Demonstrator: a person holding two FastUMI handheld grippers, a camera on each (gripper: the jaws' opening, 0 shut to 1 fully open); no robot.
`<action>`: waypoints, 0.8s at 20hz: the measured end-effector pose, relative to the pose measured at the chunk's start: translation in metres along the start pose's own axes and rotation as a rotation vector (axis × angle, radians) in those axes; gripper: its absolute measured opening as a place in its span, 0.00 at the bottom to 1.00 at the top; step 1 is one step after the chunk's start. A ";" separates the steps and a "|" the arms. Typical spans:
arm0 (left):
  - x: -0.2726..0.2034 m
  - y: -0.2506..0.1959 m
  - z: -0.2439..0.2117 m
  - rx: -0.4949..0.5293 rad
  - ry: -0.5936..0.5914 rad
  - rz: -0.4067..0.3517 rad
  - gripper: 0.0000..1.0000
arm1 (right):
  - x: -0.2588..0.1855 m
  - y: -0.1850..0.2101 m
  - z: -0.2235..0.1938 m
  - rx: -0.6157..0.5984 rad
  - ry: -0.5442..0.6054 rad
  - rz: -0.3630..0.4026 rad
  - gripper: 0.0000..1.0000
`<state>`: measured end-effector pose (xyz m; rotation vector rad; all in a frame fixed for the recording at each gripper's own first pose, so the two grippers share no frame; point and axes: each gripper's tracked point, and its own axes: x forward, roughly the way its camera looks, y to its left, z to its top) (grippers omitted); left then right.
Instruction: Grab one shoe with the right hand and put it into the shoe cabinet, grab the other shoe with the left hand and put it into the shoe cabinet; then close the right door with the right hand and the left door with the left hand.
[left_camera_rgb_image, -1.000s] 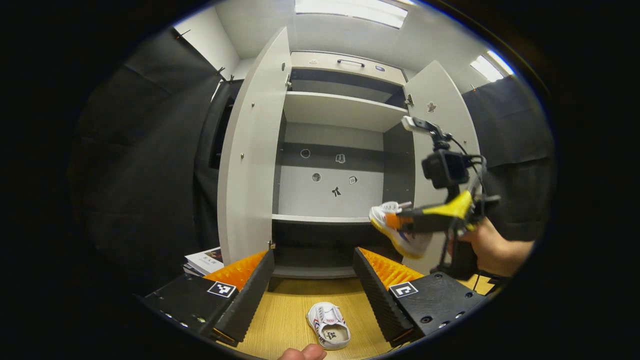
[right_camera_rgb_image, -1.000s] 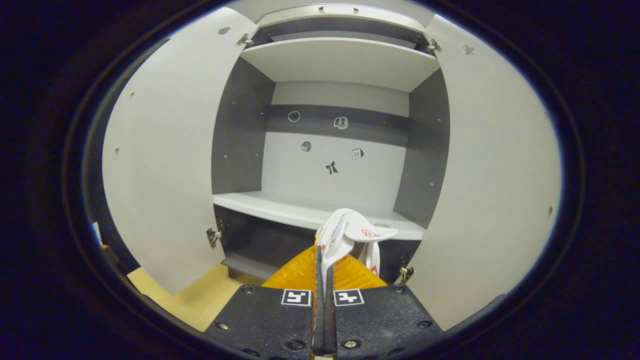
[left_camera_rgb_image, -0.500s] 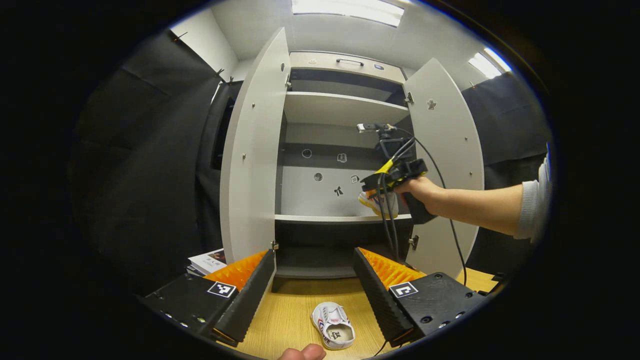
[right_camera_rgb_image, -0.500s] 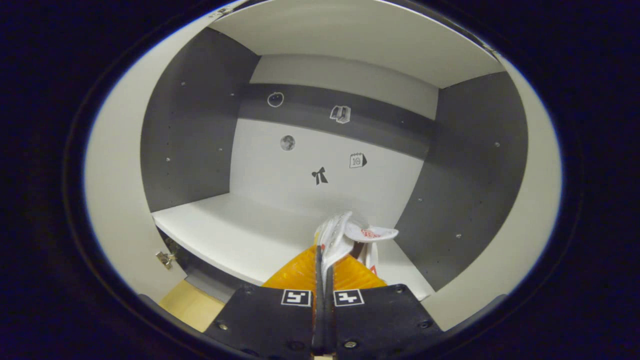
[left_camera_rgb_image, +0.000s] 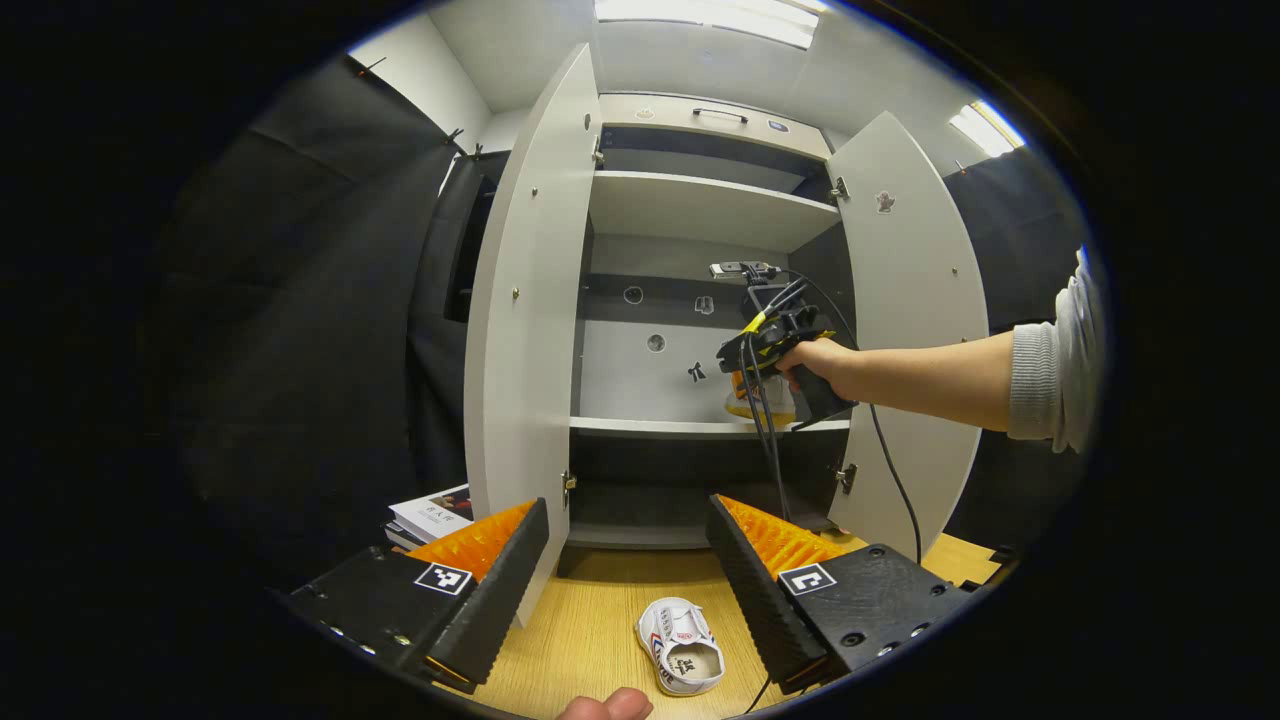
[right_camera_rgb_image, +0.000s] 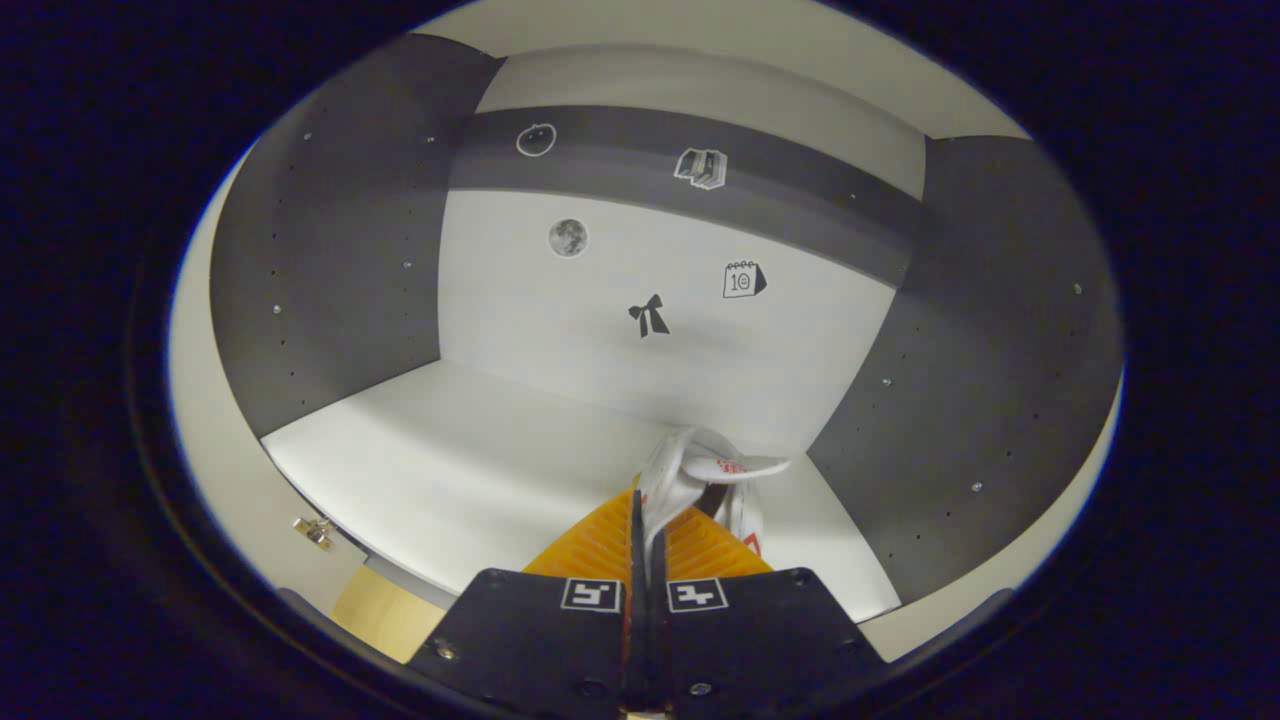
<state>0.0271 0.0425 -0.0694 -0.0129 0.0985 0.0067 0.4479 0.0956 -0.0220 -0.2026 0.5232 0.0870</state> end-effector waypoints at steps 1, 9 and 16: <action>0.000 0.002 0.000 0.000 0.001 0.002 0.95 | -0.001 0.000 0.000 -0.006 0.000 -0.001 0.07; 0.002 0.001 0.003 0.007 -0.013 0.002 0.95 | -0.036 0.002 0.006 0.025 -0.073 0.019 0.55; 0.002 -0.007 0.001 0.006 -0.018 -0.015 0.95 | -0.114 0.008 -0.002 0.100 -0.250 0.066 0.64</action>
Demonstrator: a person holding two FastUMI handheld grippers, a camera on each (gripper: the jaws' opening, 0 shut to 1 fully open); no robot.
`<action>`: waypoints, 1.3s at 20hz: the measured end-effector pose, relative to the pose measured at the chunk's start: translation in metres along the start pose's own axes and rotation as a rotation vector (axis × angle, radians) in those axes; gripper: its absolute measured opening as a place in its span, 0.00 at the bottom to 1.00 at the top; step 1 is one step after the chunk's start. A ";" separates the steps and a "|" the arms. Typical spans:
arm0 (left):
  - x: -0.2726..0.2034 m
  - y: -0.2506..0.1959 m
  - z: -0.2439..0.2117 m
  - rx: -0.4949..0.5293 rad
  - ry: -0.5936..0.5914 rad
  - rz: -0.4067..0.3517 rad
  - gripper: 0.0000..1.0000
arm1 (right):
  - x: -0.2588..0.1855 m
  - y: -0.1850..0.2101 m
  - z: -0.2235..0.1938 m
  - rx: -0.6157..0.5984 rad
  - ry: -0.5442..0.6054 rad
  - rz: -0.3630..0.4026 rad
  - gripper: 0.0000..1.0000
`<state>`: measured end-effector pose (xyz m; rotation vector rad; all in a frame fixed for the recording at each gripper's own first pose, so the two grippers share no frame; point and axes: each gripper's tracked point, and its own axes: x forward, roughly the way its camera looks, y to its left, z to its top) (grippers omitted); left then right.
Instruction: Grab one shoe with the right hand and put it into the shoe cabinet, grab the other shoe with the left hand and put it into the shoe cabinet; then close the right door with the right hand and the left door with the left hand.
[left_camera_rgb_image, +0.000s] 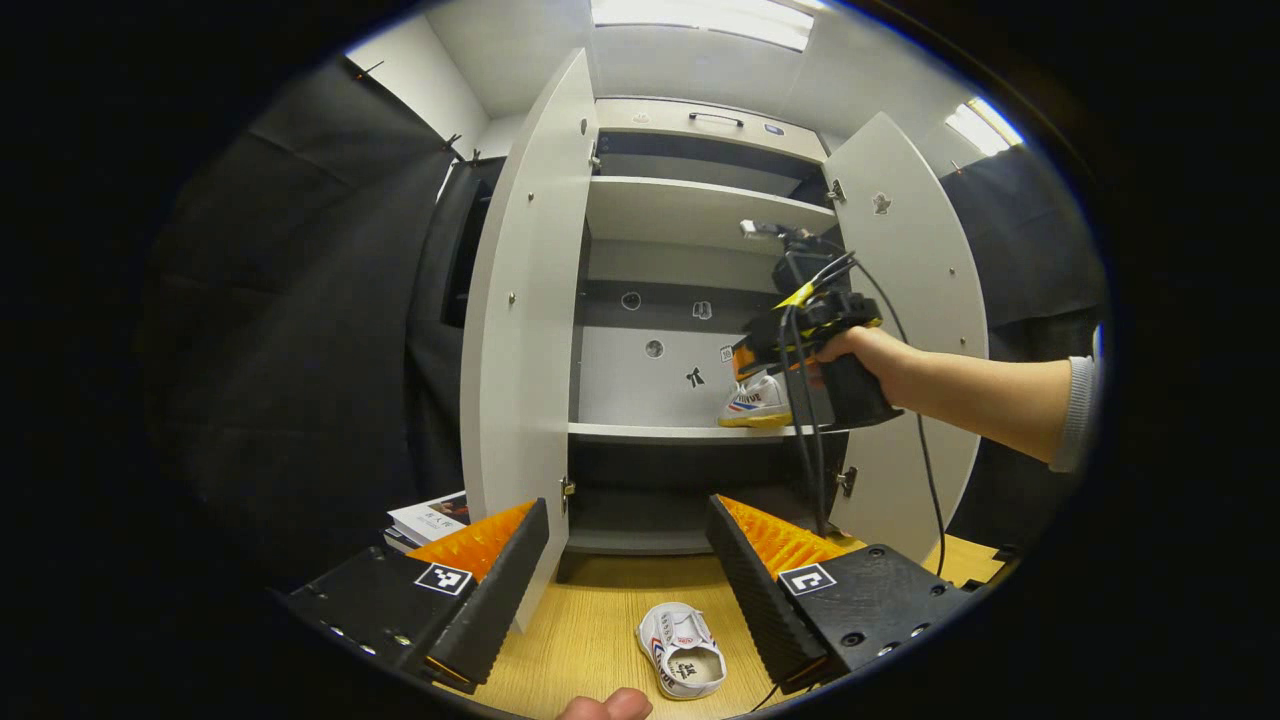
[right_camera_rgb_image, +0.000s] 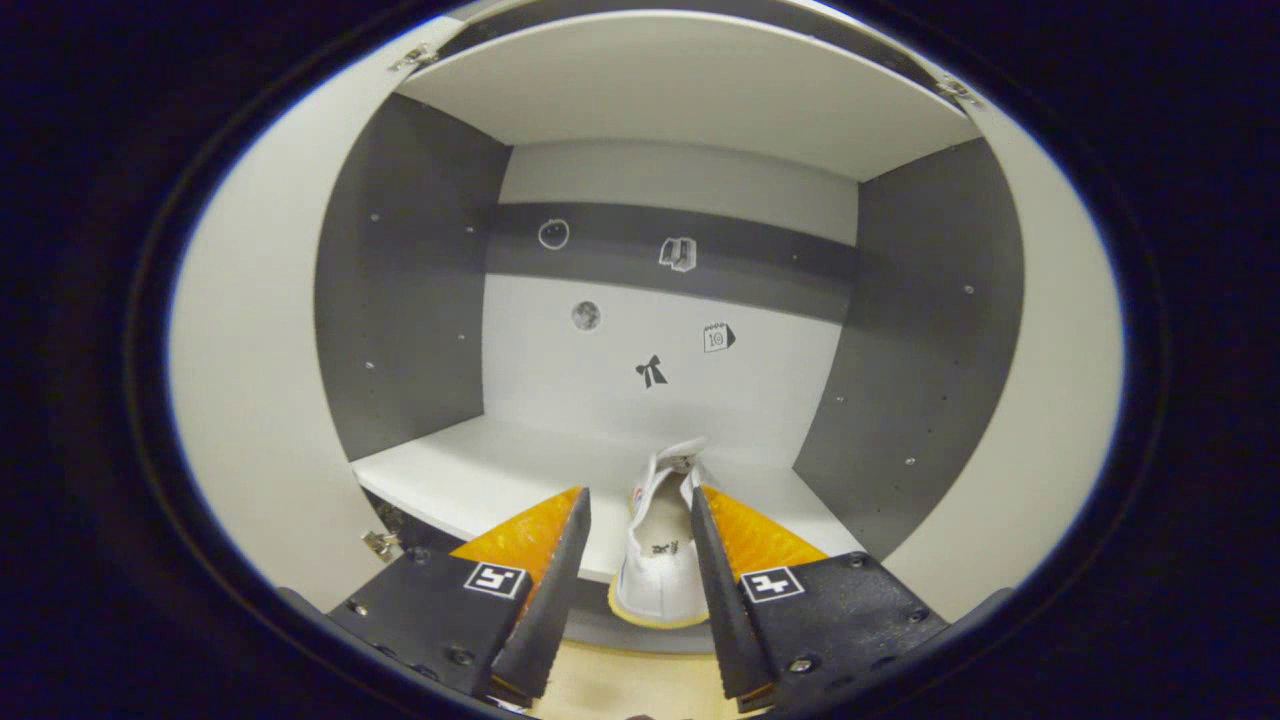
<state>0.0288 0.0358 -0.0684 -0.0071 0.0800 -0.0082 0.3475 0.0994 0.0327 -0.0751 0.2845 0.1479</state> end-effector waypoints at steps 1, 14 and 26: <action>0.000 -0.002 -0.001 -0.004 0.001 -0.006 0.95 | -0.019 -0.001 -0.001 0.005 -0.037 0.004 0.64; -0.008 -0.071 -0.066 -0.042 0.122 -0.132 0.95 | -0.260 -0.036 -0.111 -0.024 -0.377 -0.107 0.92; -0.006 -0.058 -0.233 -0.084 0.529 -0.053 0.95 | -0.306 -0.114 -0.184 0.021 -0.240 -0.224 0.93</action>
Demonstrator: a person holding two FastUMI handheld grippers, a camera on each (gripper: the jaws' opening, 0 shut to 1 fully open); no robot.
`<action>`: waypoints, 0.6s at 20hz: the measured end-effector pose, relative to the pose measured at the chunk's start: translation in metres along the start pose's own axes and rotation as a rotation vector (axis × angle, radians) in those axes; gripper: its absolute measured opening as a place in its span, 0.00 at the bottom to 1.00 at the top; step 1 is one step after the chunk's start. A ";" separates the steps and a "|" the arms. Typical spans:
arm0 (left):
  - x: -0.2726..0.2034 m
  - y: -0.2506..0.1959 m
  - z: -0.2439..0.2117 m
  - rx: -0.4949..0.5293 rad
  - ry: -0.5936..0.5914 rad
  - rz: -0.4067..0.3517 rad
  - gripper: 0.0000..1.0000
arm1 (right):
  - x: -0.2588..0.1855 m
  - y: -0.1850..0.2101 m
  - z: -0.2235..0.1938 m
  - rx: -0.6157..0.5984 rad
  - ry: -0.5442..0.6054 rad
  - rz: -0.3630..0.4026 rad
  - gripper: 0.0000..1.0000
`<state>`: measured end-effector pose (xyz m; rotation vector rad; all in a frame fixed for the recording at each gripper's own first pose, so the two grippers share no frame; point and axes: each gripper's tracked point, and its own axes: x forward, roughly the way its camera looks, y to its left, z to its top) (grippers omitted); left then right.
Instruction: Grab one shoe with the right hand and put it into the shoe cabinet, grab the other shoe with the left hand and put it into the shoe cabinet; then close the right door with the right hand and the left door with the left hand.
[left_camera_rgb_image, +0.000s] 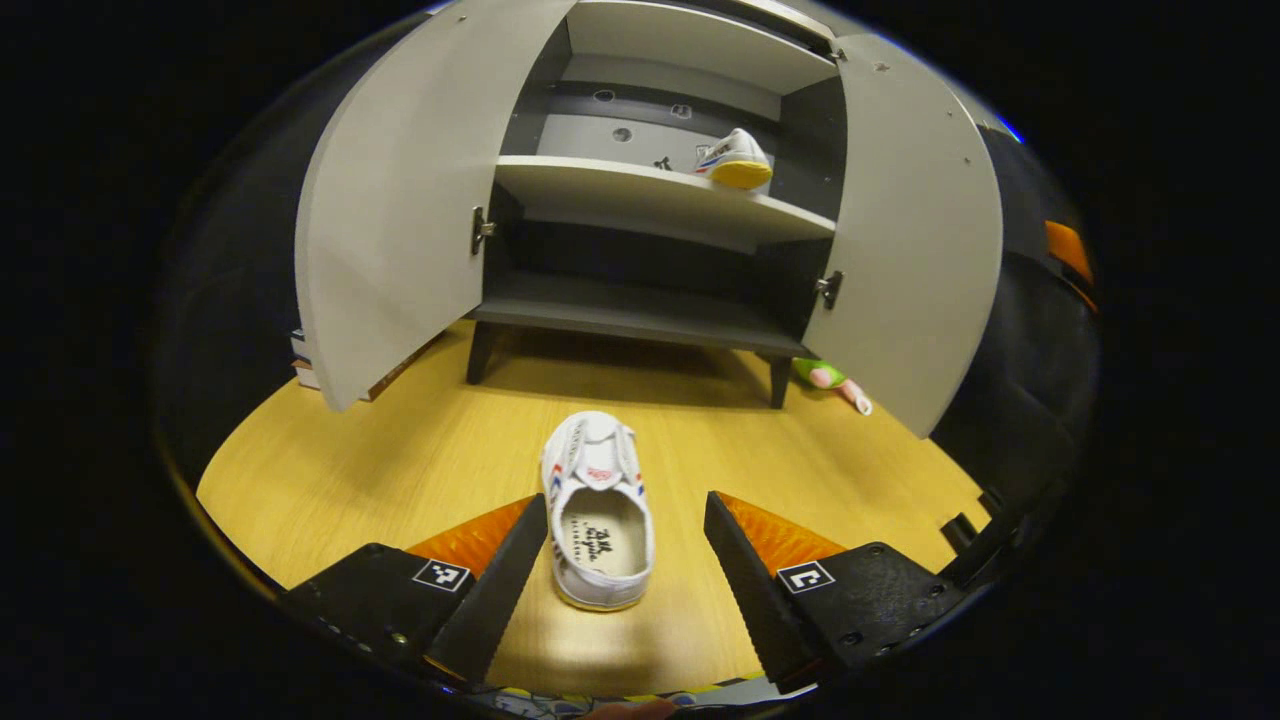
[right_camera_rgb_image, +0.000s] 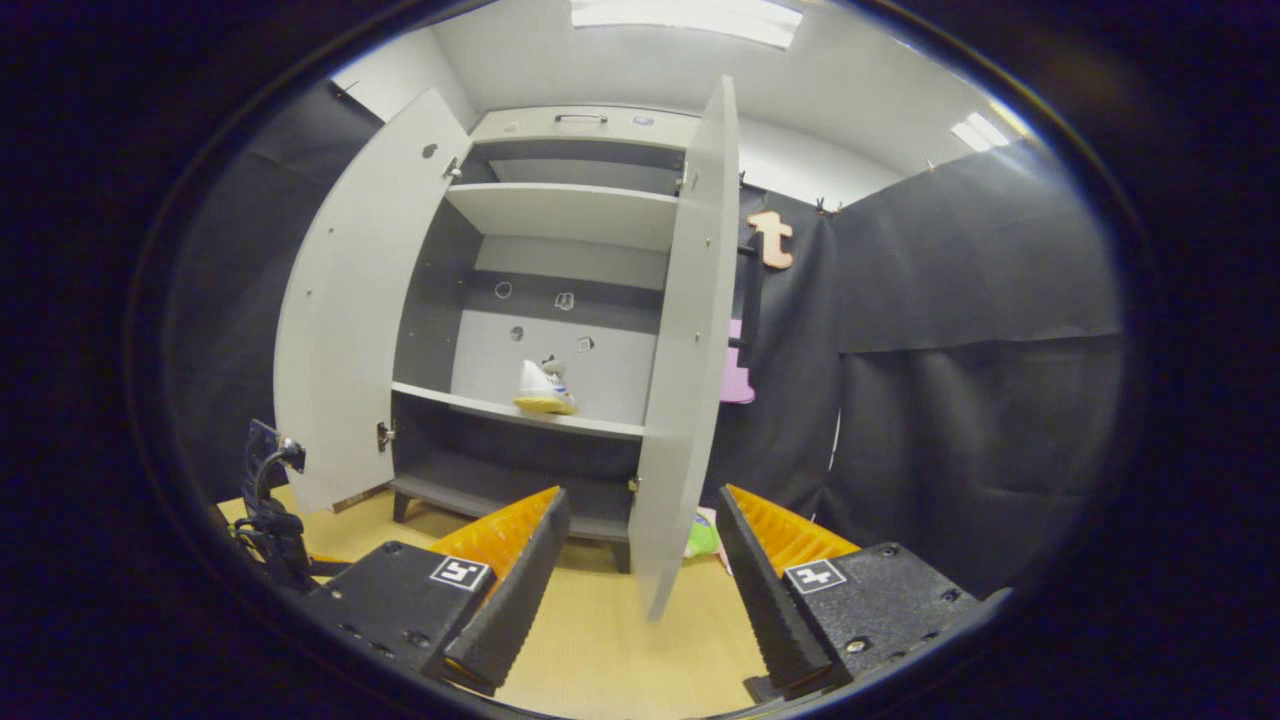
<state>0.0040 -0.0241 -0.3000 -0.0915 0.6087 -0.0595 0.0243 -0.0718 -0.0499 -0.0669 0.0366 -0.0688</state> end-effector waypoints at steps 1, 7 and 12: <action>0.005 0.009 -0.004 0.009 0.015 0.018 0.95 | 0.001 0.000 -0.002 0.014 0.003 0.003 0.93; 0.038 0.041 -0.033 0.009 0.106 0.086 0.96 | 0.010 -0.005 -0.014 0.029 0.032 0.002 0.93; 0.066 0.050 -0.036 0.020 0.154 0.088 0.96 | 0.018 -0.003 -0.022 0.028 0.058 0.005 0.93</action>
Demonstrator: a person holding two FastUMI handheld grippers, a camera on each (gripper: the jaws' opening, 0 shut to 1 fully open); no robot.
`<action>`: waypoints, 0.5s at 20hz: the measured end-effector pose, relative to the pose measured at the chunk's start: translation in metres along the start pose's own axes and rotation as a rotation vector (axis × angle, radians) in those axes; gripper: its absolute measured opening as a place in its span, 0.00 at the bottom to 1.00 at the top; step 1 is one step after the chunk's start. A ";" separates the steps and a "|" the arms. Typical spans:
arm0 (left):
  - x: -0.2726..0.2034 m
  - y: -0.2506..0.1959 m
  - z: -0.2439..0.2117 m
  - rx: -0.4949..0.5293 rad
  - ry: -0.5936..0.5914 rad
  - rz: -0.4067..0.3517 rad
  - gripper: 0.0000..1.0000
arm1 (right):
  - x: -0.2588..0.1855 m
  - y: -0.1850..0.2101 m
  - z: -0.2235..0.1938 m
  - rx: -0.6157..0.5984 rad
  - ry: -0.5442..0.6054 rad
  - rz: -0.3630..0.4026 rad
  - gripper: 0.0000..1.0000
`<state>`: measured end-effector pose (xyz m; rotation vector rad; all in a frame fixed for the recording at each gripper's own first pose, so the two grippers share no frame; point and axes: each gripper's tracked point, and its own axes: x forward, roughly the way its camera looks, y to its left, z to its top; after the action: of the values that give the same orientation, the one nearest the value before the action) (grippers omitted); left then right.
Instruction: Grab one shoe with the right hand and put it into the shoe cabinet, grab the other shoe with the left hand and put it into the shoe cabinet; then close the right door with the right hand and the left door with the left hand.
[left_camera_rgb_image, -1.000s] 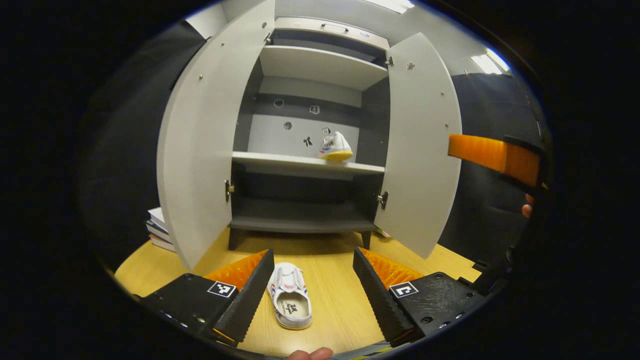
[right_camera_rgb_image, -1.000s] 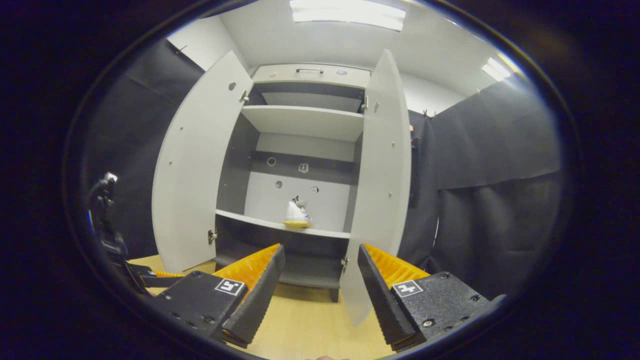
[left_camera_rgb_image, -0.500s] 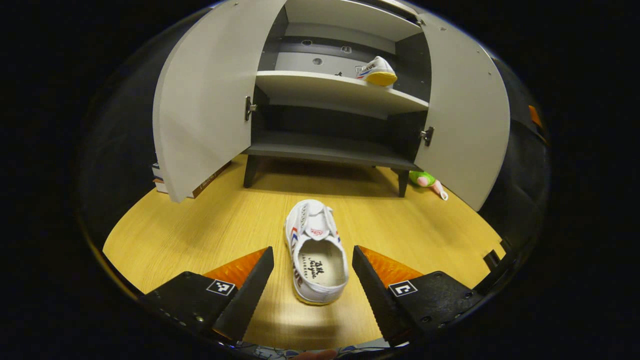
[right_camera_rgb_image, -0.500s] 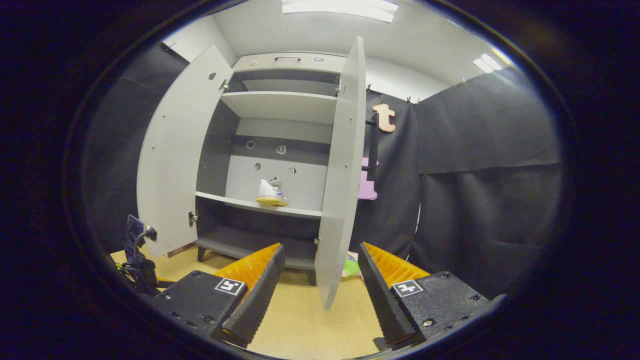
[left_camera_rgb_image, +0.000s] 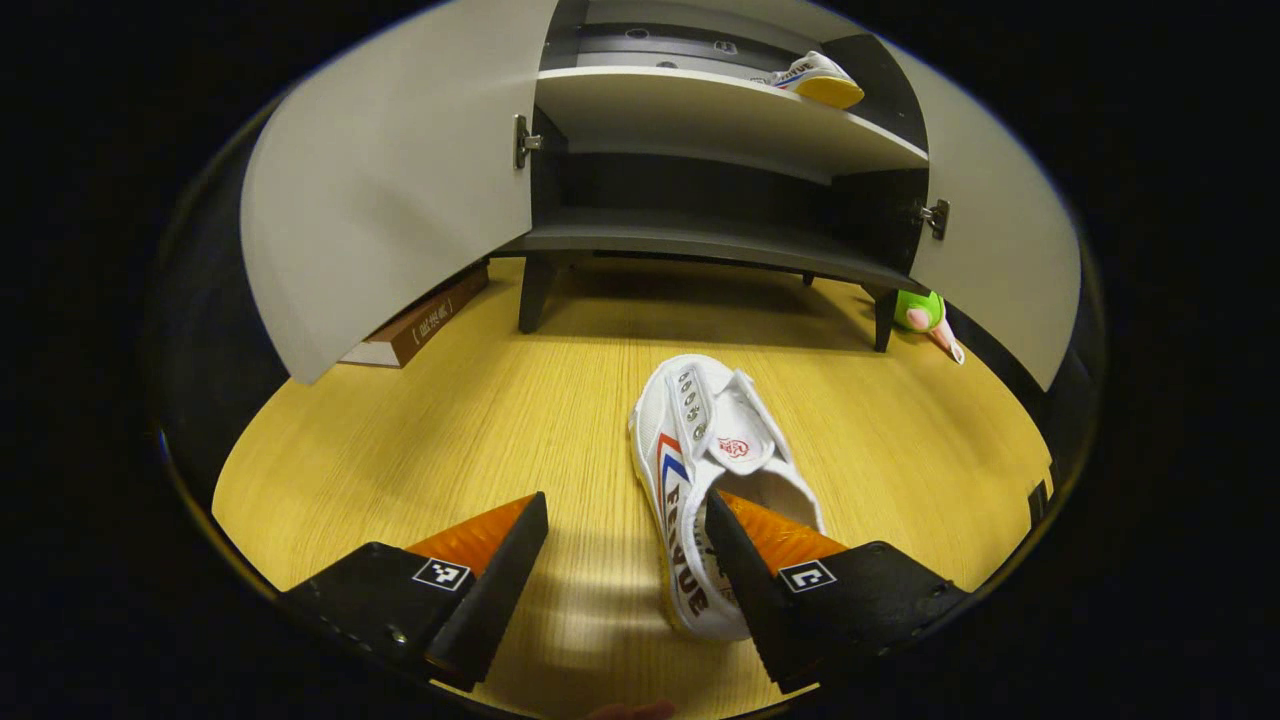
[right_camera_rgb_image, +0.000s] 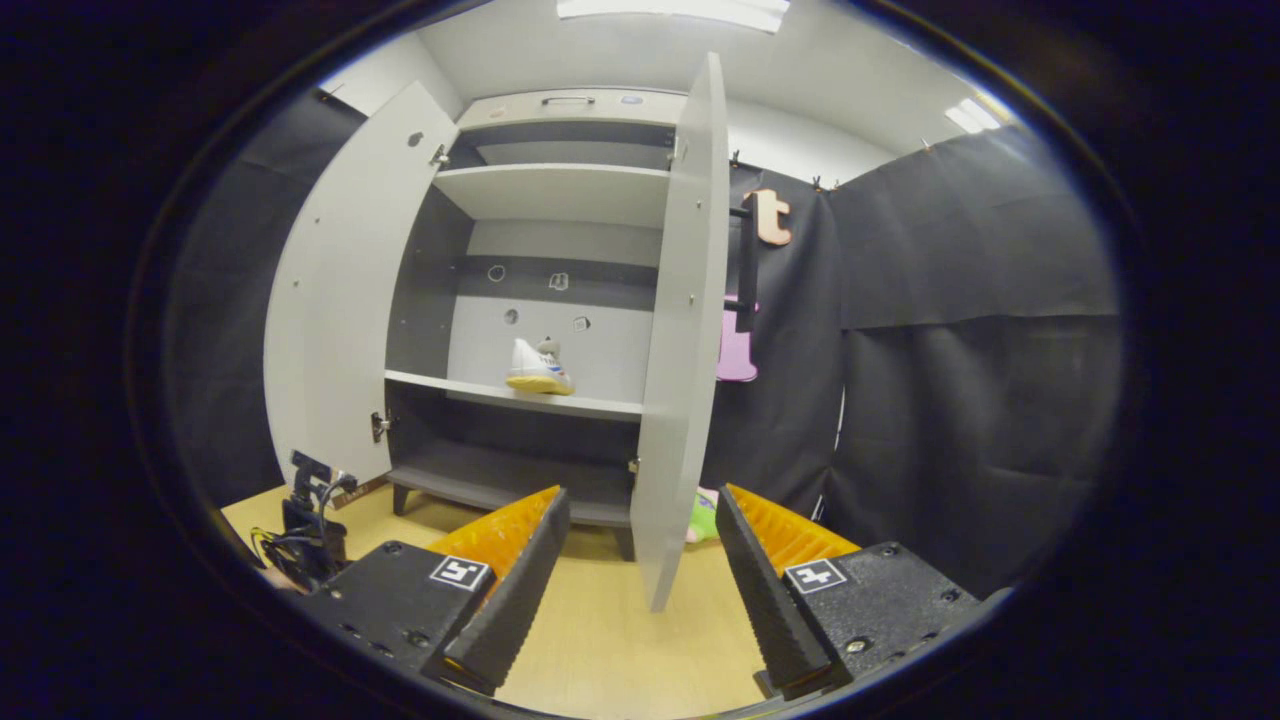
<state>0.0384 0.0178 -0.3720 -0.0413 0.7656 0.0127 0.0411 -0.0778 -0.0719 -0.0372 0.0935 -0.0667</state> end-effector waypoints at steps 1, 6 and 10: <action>0.007 -0.003 0.002 0.001 0.005 -0.013 0.96 | 0.002 -0.001 -0.002 -0.001 0.005 -0.003 0.93; 0.035 -0.008 0.013 0.027 0.000 -0.032 0.96 | 0.011 -0.001 -0.008 -0.001 0.027 -0.019 0.93; 0.042 -0.010 0.020 0.030 -0.026 -0.037 0.74 | 0.016 -0.001 -0.012 -0.007 0.038 -0.028 0.93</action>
<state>0.0822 0.0086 -0.3865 -0.0269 0.7389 -0.0336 0.0555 -0.0802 -0.0849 -0.0446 0.1313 -0.0954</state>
